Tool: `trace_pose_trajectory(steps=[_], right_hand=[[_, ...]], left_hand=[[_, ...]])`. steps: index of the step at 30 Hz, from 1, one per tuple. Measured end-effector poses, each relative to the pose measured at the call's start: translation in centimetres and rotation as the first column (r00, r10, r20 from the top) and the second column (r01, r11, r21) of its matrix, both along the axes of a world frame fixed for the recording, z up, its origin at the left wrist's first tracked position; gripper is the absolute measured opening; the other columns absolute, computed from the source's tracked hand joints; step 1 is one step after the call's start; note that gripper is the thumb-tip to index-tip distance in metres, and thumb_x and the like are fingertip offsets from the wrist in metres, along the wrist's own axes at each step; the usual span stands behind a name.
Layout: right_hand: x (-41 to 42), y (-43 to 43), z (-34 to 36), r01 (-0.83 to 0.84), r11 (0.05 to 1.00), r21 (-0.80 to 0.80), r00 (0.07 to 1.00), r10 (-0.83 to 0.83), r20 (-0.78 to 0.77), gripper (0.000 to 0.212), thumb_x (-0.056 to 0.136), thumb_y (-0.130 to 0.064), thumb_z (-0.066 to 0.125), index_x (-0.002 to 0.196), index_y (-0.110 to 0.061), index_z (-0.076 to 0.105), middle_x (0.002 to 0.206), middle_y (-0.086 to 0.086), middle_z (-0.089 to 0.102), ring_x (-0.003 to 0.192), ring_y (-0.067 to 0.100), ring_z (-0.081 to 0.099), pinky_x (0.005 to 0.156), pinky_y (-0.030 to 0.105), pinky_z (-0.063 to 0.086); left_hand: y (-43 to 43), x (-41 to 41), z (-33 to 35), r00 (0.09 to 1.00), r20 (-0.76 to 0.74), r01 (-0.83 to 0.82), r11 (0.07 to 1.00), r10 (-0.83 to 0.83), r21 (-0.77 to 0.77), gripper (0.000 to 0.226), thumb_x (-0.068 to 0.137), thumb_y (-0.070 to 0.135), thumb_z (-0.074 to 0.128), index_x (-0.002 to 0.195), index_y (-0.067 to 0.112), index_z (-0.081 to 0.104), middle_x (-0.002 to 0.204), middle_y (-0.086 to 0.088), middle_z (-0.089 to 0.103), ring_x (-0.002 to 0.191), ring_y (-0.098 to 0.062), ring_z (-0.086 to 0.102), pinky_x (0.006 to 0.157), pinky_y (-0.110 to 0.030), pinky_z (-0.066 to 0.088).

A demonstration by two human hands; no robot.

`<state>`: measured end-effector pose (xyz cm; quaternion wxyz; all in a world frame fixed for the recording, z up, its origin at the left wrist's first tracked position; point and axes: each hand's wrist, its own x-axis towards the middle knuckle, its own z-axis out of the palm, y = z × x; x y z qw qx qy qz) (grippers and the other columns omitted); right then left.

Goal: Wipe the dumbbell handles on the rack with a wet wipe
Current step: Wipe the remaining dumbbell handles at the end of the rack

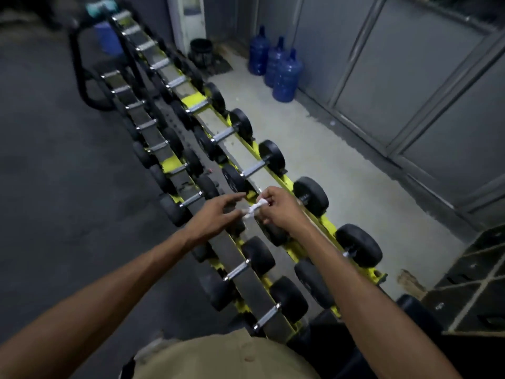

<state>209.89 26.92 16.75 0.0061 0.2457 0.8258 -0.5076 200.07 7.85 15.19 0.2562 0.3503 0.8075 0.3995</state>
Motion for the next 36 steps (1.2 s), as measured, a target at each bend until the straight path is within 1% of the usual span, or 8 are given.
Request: trace_pose_trajectory(steps=[4, 8, 13, 16, 20, 26, 32, 36], right_hand=[[-6.0, -5.9, 3.1, -0.110, 0.994, 0.004, 0.992, 0.110, -0.054, 0.014, 0.086, -0.010, 0.076, 0.096, -0.016, 0.067, 0.086, 0.006, 0.074, 0.073, 0.017, 0.074, 0.064, 0.035, 0.063], [-11.9, -12.3, 5.4, -0.146, 0.982, -0.120, 0.984, 0.132, -0.121, 0.024, 0.084, -0.005, 0.079, 0.104, -0.007, 0.065, 0.088, 0.016, 0.075, 0.071, 0.027, 0.072, 0.068, 0.046, 0.063], [-17.6, -20.1, 6.5, -0.183, 0.918, -0.353, 0.973, 0.117, -0.199, 0.028, 0.086, 0.004, 0.075, 0.111, 0.005, 0.063, 0.091, 0.026, 0.071, 0.067, 0.026, 0.065, 0.061, 0.032, 0.060], [-20.6, -24.5, 6.3, -0.188, 0.885, -0.426, 0.973, 0.110, -0.201, 0.017, 0.086, 0.007, 0.072, 0.102, 0.003, 0.066, 0.081, 0.023, 0.062, 0.064, 0.023, 0.059, 0.059, 0.033, 0.058], [-24.2, -28.9, 6.4, -0.186, 0.887, -0.423, 0.978, 0.127, -0.165, 0.012, 0.087, 0.008, 0.067, 0.096, 0.000, 0.065, 0.077, 0.020, 0.057, 0.060, 0.021, 0.053, 0.059, 0.036, 0.058], [-30.3, -32.2, 5.6, -0.330, 0.910, -0.250, 0.943, 0.305, -0.134, 0.027, 0.089, -0.011, 0.077, 0.105, 0.004, 0.061, 0.088, 0.029, 0.072, 0.072, 0.035, 0.067, 0.070, 0.052, 0.057], [-38.9, -34.4, 4.6, -0.446, 0.859, -0.252, 0.895, 0.431, -0.118, 0.025, 0.088, 0.000, 0.075, 0.110, 0.002, 0.063, 0.090, 0.022, 0.072, 0.078, 0.028, 0.068, 0.071, 0.040, 0.061], [-46.4, -35.5, 4.6, -0.473, 0.830, -0.297, 0.879, 0.465, -0.100, 0.027, 0.088, 0.007, 0.071, 0.111, 0.014, 0.059, 0.087, 0.021, 0.067, 0.078, 0.033, 0.062, 0.065, 0.035, 0.059]], left_hand=[[-5.2, -4.3, 3.1, 0.998, 0.038, -0.050, 0.992, 0.046, 0.119, 0.035, 0.095, 0.036, 0.078, 0.128, 0.027, 0.074, 0.117, 0.012, 0.077, 0.103, -0.003, 0.072, 0.093, -0.034, 0.060], [-12.0, -8.8, 5.3, 0.986, 0.039, -0.169, 0.965, 0.164, 0.199, 0.017, 0.093, 0.019, 0.080, 0.110, 0.020, 0.080, 0.099, 0.007, 0.080, 0.090, -0.001, 0.073, 0.077, -0.019, 0.054], [-20.4, -13.7, 6.7, 0.956, 0.055, -0.292, 0.926, 0.288, 0.241, 0.003, 0.094, 0.011, 0.078, 0.092, 0.009, 0.078, 0.077, 0.000, 0.076, 0.067, -0.006, 0.069, 0.064, -0.020, 0.051], [-24.7, -15.9, 7.3, 0.932, 0.077, -0.363, 0.898, 0.355, 0.250, 0.006, 0.094, 0.009, 0.077, 0.090, 0.005, 0.077, 0.079, -0.011, 0.076, 0.066, -0.012, 0.070, 0.060, -0.021, 0.053], [-28.7, -19.0, 6.5, 0.895, 0.135, -0.446, 0.859, 0.425, 0.251, 0.005, 0.094, 0.014, 0.078, 0.091, 0.010, 0.077, 0.083, -0.009, 0.078, 0.077, -0.028, 0.074, 0.077, -0.047, 0.061], [-32.1, -23.6, 6.1, 0.873, 0.235, -0.478, 0.846, 0.427, 0.236, 0.023, 0.090, 0.037, 0.083, 0.090, 0.015, 0.077, 0.089, -0.006, 0.078, 0.077, -0.008, 0.064, 0.073, -0.031, 0.050], [-34.9, -32.1, 4.5, 0.824, 0.259, -0.553, 0.813, 0.503, 0.181, 0.020, 0.078, 0.031, 0.079, 0.077, 0.014, 0.069, 0.076, -0.008, 0.074, 0.072, -0.016, 0.065, 0.074, -0.039, 0.051], [-36.1, -39.2, 4.8, 0.761, 0.350, -0.631, 0.749, 0.546, 0.204, 0.011, 0.092, 0.000, 0.068, 0.087, 0.006, 0.062, 0.070, -0.010, 0.075, 0.063, -0.014, 0.070, 0.072, -0.036, 0.054]])
